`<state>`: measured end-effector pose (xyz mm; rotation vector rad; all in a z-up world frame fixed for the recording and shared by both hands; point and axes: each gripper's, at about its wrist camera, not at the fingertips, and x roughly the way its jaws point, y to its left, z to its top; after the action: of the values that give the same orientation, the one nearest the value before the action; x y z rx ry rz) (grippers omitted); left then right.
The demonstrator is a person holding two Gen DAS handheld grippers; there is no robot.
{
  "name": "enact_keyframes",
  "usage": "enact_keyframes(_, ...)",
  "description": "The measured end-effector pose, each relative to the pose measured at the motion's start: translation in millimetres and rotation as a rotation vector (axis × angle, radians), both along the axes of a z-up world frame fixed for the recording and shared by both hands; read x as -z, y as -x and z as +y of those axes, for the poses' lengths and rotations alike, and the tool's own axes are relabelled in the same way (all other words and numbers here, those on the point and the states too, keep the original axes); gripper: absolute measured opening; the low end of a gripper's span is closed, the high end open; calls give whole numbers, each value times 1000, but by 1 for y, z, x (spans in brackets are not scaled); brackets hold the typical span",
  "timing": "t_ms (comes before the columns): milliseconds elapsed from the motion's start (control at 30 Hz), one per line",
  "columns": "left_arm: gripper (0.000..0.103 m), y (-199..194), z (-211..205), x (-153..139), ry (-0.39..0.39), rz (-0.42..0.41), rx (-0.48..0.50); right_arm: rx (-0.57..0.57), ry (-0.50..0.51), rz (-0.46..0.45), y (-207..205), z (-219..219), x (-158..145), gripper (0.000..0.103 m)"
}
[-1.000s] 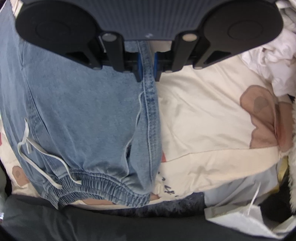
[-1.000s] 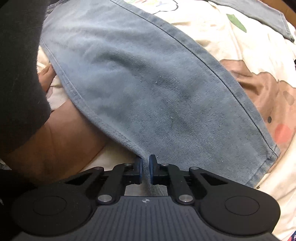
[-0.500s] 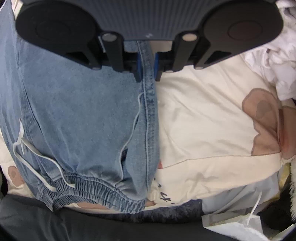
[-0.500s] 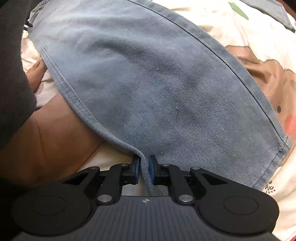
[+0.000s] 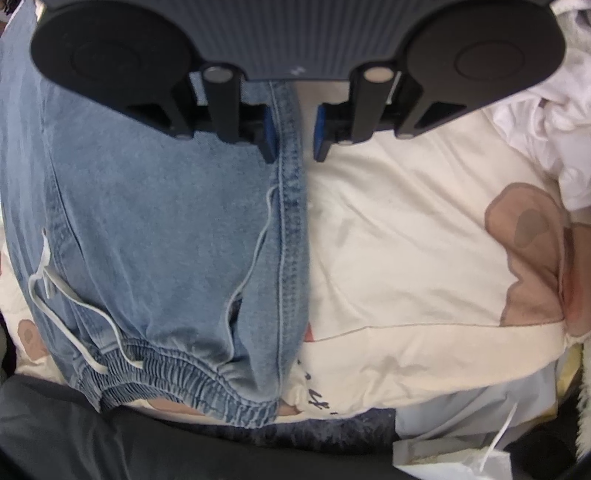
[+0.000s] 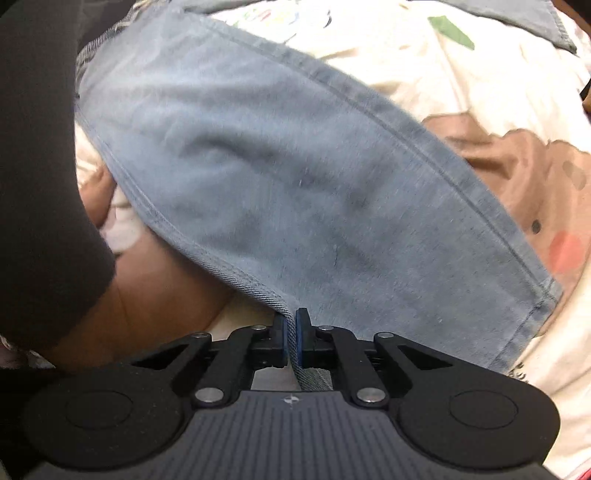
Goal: Fold clothes
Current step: 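Grasp the leg seam edge with the right gripper while the left gripper pinches the waistband side, then lift the folded trousers with both grippers and carry them toward the cardboard box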
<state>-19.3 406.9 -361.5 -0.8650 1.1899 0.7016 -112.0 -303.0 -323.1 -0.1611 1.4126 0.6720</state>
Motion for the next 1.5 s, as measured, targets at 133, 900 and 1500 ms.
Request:
enact_keyframes(133, 38, 4, 1, 0, 6, -10, -10, 10, -29, -4, -11, -5, -10, 1)
enact_keyframes(900, 11, 10, 11, 1, 106, -214, -80, 50, -49, -34, -36, -11, -51, 1)
enact_keyframes(1500, 9, -45, 4, -74, 64, -307, 109, 35, 6, -206, -59, -18, -109, 1)
